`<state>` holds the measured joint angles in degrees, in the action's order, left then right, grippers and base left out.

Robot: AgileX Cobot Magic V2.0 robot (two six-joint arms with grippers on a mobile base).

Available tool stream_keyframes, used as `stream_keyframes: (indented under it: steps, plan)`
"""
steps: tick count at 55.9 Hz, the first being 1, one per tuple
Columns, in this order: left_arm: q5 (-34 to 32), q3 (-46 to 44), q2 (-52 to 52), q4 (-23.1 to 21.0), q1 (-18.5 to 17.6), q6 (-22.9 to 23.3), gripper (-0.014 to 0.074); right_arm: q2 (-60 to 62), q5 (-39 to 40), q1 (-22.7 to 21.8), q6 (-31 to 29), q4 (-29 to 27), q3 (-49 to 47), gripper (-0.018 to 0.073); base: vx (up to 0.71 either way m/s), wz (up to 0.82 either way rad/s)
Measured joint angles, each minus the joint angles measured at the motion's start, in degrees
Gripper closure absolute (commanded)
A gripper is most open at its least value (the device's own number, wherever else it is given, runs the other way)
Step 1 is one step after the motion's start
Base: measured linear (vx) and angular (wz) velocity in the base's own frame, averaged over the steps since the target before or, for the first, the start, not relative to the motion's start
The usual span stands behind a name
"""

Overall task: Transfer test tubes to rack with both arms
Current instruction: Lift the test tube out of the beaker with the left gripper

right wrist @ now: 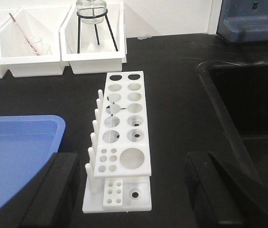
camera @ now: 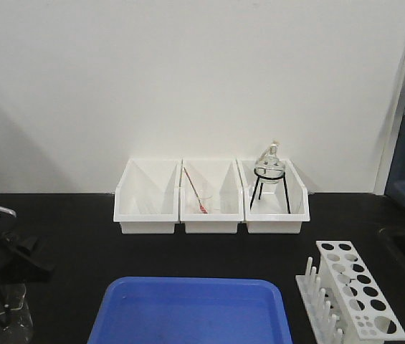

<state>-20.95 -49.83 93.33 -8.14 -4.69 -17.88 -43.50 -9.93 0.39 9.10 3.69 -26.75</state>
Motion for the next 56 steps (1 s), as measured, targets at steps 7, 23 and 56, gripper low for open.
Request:
stream_keyframes:
  steps: [7, 23, 56]
  plan:
    - [1.52, 0.0, -4.53, -2.99, 0.0, 0.0, 0.0605, 0.0, 0.05, 0.0, 0.0, 0.0, 0.0, 0.0053, 0.0, 0.0]
    - [1.86, 0.0, -14.49, -3.32, -0.18, 17.88, 0.0605, -0.97, -1.98, 0.0, -1.7, 0.0, 0.0, 0.0053, 0.0, 0.0]
    - [3.08, -17.06, 1.59, 24.02, -14.54, 59.23, 0.0604, -26.14, -18.75, 0.0, -40.86, -31.44, -25.8, 0.0053, 0.0, 0.0]
